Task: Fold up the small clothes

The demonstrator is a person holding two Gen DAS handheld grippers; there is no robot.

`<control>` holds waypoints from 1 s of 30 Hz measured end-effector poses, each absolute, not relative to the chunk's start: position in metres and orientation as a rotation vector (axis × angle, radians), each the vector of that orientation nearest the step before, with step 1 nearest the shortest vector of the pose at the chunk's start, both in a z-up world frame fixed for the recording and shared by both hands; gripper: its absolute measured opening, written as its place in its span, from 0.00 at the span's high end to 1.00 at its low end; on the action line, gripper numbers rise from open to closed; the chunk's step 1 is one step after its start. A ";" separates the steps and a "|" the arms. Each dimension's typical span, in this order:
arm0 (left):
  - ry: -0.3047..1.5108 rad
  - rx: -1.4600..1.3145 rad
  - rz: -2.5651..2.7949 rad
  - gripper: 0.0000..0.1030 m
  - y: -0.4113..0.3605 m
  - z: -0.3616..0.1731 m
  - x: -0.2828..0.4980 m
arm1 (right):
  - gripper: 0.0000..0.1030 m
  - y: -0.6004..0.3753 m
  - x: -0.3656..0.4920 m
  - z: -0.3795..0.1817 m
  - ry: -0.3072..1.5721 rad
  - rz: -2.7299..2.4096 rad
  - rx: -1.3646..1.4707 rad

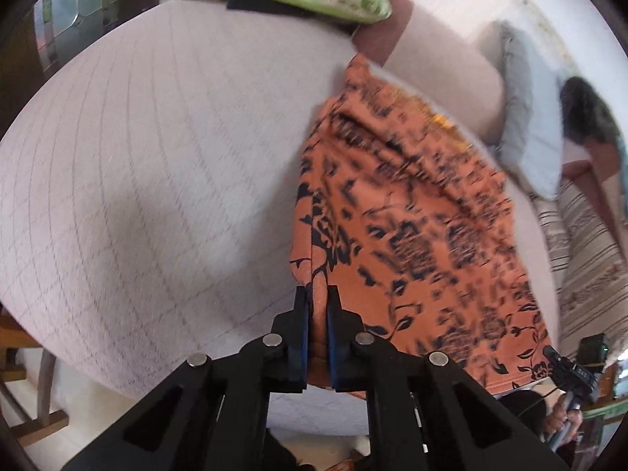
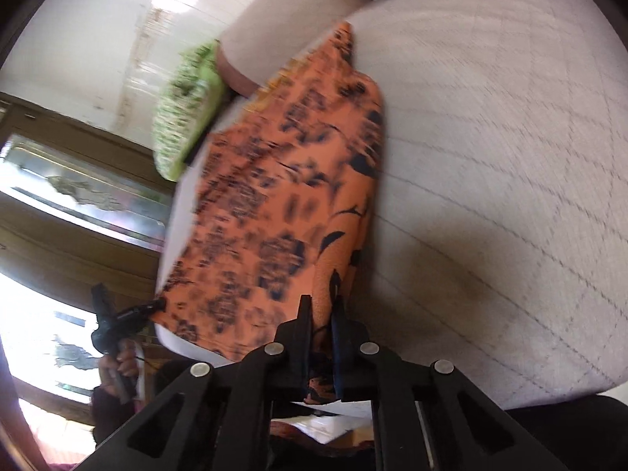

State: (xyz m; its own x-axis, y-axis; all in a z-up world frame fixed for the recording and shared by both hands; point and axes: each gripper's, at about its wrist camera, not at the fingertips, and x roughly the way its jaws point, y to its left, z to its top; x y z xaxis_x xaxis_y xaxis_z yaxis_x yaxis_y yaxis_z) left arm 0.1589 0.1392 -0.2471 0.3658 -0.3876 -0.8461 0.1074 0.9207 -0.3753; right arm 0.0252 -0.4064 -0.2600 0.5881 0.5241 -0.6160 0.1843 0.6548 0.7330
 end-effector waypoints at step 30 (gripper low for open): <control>1.297 -0.369 -0.183 0.27 0.180 -0.288 0.169 | 0.36 -0.420 0.038 -0.295 1.069 -0.038 0.782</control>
